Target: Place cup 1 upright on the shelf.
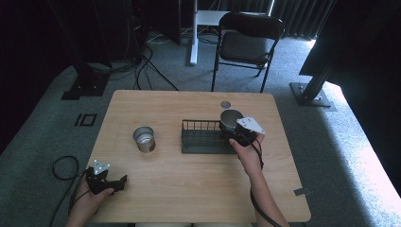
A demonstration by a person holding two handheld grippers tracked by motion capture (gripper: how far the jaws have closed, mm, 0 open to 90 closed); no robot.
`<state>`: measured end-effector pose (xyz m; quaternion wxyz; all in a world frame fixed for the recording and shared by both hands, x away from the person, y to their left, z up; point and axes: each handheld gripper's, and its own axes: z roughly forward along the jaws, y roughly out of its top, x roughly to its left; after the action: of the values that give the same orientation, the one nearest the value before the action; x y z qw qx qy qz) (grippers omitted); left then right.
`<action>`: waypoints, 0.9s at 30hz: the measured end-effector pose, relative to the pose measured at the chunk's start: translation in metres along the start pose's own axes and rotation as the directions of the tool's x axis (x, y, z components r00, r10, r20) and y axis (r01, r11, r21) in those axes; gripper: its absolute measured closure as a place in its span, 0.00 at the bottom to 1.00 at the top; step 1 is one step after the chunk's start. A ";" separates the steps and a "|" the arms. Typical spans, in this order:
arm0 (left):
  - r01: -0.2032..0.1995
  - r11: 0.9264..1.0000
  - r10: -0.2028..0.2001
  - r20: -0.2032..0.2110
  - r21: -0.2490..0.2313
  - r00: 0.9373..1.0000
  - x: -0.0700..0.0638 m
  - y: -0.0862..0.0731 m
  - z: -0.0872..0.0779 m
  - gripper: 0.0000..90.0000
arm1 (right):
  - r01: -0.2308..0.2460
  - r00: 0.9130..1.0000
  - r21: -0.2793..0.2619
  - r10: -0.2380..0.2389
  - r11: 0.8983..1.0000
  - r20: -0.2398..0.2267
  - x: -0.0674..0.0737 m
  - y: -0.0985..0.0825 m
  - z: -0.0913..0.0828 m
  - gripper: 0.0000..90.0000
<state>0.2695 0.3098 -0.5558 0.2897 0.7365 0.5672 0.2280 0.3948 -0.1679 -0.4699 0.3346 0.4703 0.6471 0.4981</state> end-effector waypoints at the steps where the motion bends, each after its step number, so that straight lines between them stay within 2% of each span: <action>1: 0.000 1.000 0.000 0.000 0.000 1.000 0.000 0.000 0.000 0.01 | 0.001 1.000 0.002 -0.001 1.000 0.001 0.001 -0.001 0.001 0.14; 16: 0.000 1.000 0.000 0.000 0.000 1.000 0.000 0.000 0.000 0.01 | 0.004 1.000 0.013 -0.004 1.000 0.000 0.001 -0.009 0.004 0.14; 21: 0.000 1.000 0.000 0.000 0.000 1.000 0.000 0.000 0.000 0.01 | -0.010 1.000 0.022 0.010 1.000 -0.018 -0.001 -0.007 0.004 0.14; 23: 0.000 1.000 0.000 0.000 0.000 1.000 0.000 0.000 0.000 0.01 | -0.001 0.999 0.023 0.001 1.000 -0.032 -0.002 -0.008 0.004 0.13; 27: 0.000 1.000 0.000 0.000 0.000 1.000 0.000 0.000 0.000 0.01 | 0.005 1.000 0.031 -0.004 1.000 -0.031 -0.002 -0.007 0.001 0.13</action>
<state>0.2695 0.3099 -0.5558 0.2895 0.7366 0.5671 0.2280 0.3939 -0.1700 -0.4771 0.3185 0.4662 0.6609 0.4944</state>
